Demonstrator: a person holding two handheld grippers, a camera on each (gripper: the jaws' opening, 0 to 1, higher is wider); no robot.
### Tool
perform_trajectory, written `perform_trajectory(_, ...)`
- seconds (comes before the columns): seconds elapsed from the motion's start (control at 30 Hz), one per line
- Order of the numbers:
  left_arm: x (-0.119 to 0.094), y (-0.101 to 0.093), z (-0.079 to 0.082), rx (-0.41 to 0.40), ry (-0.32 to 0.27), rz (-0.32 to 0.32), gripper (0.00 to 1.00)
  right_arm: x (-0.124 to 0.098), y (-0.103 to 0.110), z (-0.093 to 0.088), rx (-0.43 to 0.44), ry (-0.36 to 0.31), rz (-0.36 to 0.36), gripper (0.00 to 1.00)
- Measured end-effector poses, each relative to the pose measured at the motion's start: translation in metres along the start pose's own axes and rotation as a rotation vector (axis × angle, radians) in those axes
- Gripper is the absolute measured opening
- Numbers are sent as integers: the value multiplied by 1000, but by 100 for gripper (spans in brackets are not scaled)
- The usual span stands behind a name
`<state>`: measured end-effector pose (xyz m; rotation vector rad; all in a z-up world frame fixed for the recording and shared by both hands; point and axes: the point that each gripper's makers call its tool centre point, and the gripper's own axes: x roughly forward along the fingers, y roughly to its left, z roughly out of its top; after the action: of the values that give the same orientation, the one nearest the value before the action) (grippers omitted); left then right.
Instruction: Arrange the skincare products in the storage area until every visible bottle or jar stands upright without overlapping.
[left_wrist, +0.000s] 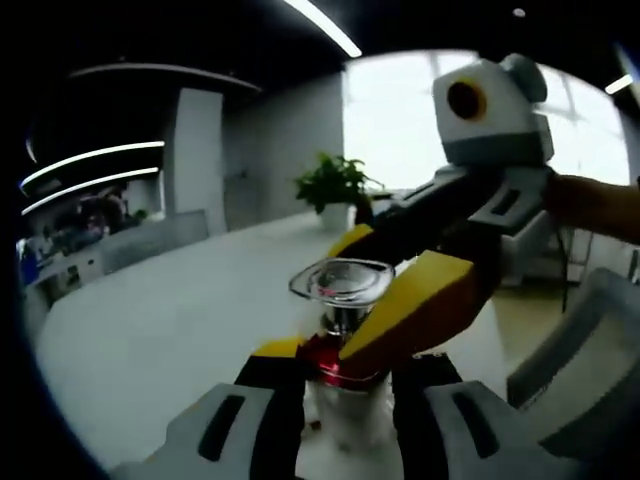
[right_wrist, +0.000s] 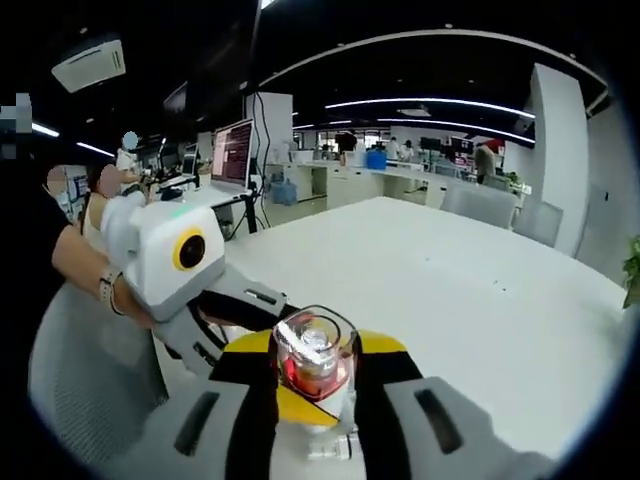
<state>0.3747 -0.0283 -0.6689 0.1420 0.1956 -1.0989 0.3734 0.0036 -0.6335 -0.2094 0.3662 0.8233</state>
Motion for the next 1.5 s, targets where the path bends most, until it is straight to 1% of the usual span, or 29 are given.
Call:
perform_trajectory(0.13,-1,0,0,-4,3,-26,30,1,2,1,-16,7,32,28)
perform_trajectory(0.2,-3,0,-3,23,15,-41,30,1,3,1,-20,8,43,28)
perform_trajectory(0.23,-4,1,-8,56,32,-46,31,1,2,1,-12,12,46,28)
perform_trajectory(0.27,-5,0,-11,61,40,-61,32,1,3,1,-12,14,50,28)
perform_trajectory(0.33,-8,2,-25,41,96,-70,32,1,4,1,-19,22,52,28)
perform_trajectory(0.37,-8,4,-26,46,89,-65,32,1,4,0,-21,24,54,28)
perform_trajectory(0.47,-11,4,-35,32,111,-74,31,1,4,0,-18,23,56,28)
perform_trajectory(0.57,-12,0,-41,48,136,-95,27,0,5,0,-15,22,66,28)
perform_trajectory(0.6,-11,0,-41,48,136,-97,26,1,4,0,-16,24,69,28)
perform_trajectory(0.87,-9,0,-40,49,135,-106,25,2,-1,0,-19,33,65,28)
perform_trajectory(1.07,-10,0,-40,57,142,-113,25,2,0,0,-18,25,67,30)
perform_trajectory(1.2,-10,0,-41,87,152,-106,26,1,0,1,-18,15,57,31)
perform_trajectory(1.27,-12,0,-44,82,171,-107,26,1,-1,1,-20,14,50,31)
perform_trajectory(1.37,-15,4,-46,79,185,-93,29,1,-3,0,-17,14,31,35)
perform_trajectory(1.5,-24,8,-45,47,187,-67,31,-1,-4,0,-16,11,18,36)
